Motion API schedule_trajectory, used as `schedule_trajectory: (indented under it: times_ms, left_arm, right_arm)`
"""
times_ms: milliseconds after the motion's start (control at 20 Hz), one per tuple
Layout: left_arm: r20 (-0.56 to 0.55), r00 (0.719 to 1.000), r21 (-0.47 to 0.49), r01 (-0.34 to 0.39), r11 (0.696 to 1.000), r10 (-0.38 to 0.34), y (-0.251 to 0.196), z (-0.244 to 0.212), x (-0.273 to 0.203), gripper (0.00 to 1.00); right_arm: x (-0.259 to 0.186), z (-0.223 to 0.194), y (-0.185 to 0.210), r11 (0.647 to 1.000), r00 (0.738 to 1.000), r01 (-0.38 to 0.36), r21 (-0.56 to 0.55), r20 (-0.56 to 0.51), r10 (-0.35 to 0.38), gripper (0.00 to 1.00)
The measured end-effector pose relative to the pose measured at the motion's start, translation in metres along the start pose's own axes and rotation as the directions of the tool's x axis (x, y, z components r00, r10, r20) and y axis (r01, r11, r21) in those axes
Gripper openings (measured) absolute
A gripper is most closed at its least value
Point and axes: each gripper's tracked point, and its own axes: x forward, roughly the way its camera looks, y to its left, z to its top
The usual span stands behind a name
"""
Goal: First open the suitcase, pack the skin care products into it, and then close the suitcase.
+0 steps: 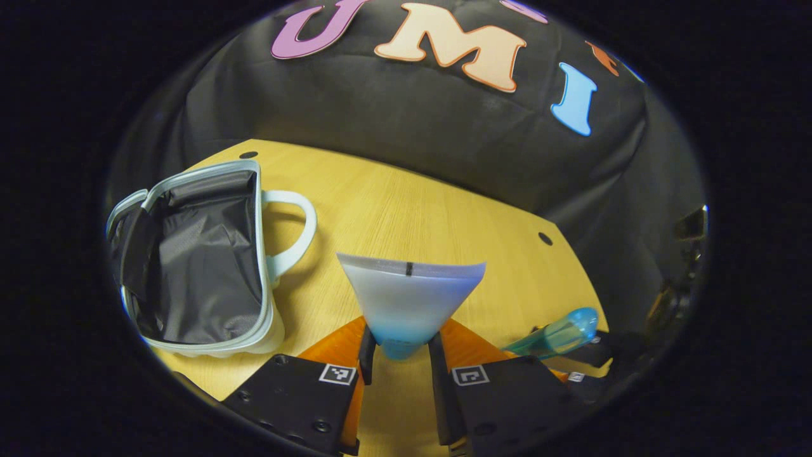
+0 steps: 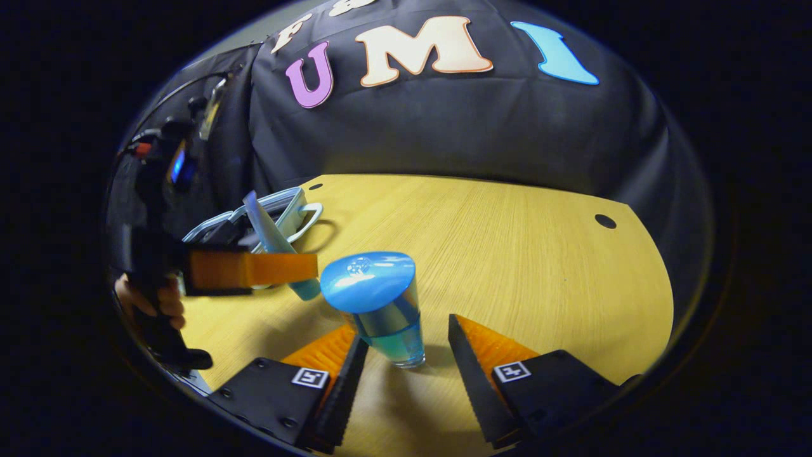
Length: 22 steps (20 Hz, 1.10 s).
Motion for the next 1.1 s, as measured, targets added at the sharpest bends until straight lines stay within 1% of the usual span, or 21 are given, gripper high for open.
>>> schedule_trajectory:
  times_ms: [50, 100, 150, 250, 300, 350, 400, 500, 550, 650, 700, 800, 850, 900, 950, 1000, 1050, 1100]
  left_arm:
    - [0.008, 1.000, -0.002, 0.007, 1.000, -0.007, -0.002, 0.007, -0.007, 0.40]
    - [0.013, 1.000, -0.005, 0.018, 1.000, -0.018, -0.005, 0.013, -0.014, 0.40]
    - [0.020, 0.999, -0.006, 0.028, 1.000, -0.028, -0.009, 0.019, -0.020, 0.40]
    - [0.036, 0.998, -0.012, 0.045, 0.999, -0.044, -0.015, 0.032, -0.032, 0.40]
    - [0.042, 0.998, -0.011, 0.043, 0.999, -0.042, -0.015, 0.038, -0.039, 0.43]
    - [0.050, 0.998, -0.009, 0.038, 0.999, -0.038, -0.016, 0.044, -0.044, 0.43]
    - [0.053, 0.998, -0.010, 0.032, 0.999, -0.031, -0.014, 0.050, -0.051, 0.40]
    - [0.047, 0.999, -0.019, 0.014, 1.000, -0.013, -0.004, 0.061, -0.067, 0.40]
    - [0.047, 0.999, -0.027, -0.002, 1.000, 0.003, 0.006, 0.068, -0.075, 0.40]
    - [0.039, 0.998, -0.041, -0.045, 0.998, 0.046, 0.033, 0.082, -0.092, 0.40]
    - [0.023, 0.997, -0.051, -0.071, 0.996, 0.072, 0.051, 0.086, -0.102, 0.40]
    - [-0.027, 0.994, -0.090, -0.108, 0.990, 0.106, 0.084, 0.090, -0.114, 0.40]
    - [-0.066, 0.991, -0.114, -0.127, 0.985, 0.120, 0.101, 0.087, -0.115, 0.40]
    - [-0.102, 0.986, -0.132, -0.141, 0.981, 0.128, 0.120, 0.084, -0.115, 0.40]
    - [-0.149, 0.978, -0.153, -0.167, 0.974, 0.144, 0.142, 0.075, -0.113, 0.37]
    - [-0.205, 0.966, -0.175, -0.195, 0.965, 0.158, 0.162, 0.063, -0.111, 0.40]
    - [-0.259, 0.953, -0.187, -0.209, 0.960, 0.157, 0.176, 0.052, -0.107, 0.40]
    - [-0.304, 0.941, -0.199, -0.217, 0.956, 0.150, 0.186, 0.042, -0.100, 0.43]
  right_arm:
    - [0.002, -0.001, 0.003, 1.000, 1.000, -0.014, 0.008, -0.004, 0.014, 0.65]
    - [0.003, 0.000, 0.004, 1.000, 1.000, -0.006, 0.006, 0.002, 0.006, 0.63]
    - [0.004, 0.003, 0.004, 1.000, 1.000, -0.005, -0.006, 0.012, 0.005, 0.54]
    - [0.005, 0.002, 0.003, 1.000, 1.000, 0.004, -0.031, 0.018, -0.004, 0.49]
    - [0.004, 0.001, 0.004, 0.999, 1.000, 0.001, -0.033, 0.017, 0.000, 0.47]
    - [0.002, 0.002, 0.006, 1.000, 1.000, -0.006, -0.027, 0.016, 0.007, 0.44]
    - [0.005, 0.002, 0.005, 1.000, 1.000, -0.011, -0.022, 0.014, 0.011, 0.42]
    - [0.003, 0.002, 0.005, 1.000, 1.000, -0.019, -0.010, 0.012, 0.019, 0.39]
    - [0.003, 0.001, 0.005, 1.000, 1.000, -0.024, -0.005, 0.011, 0.024, 0.41]
    - [0.003, 0.003, 0.004, 0.999, 0.999, -0.031, 0.008, 0.007, 0.031, 0.41]
    - [0.003, 0.002, 0.004, 0.999, 0.999, -0.033, 0.016, 0.004, 0.032, 0.39]
    - [0.002, 0.002, 0.003, 0.999, 0.999, -0.034, 0.024, 0.000, 0.034, 0.39]
    - [0.002, 0.002, 0.003, 0.999, 0.999, -0.034, 0.026, -0.005, 0.034, 0.41]
    - [0.002, 0.002, 0.003, 0.999, 0.999, -0.032, 0.029, -0.007, 0.033, 0.41]
    - [0.004, 0.004, 0.003, 0.999, 1.000, -0.028, 0.033, -0.012, 0.028, 0.39]
    - [0.002, 0.003, 0.003, 0.999, 0.999, -0.029, 0.036, -0.017, 0.030, 0.37]
    - [0.001, 0.003, 0.003, 0.999, 0.999, -0.026, 0.038, -0.021, 0.026, 0.37]
    - [0.002, 0.002, 0.004, 0.999, 0.999, -0.020, 0.039, -0.029, 0.021, 0.37]
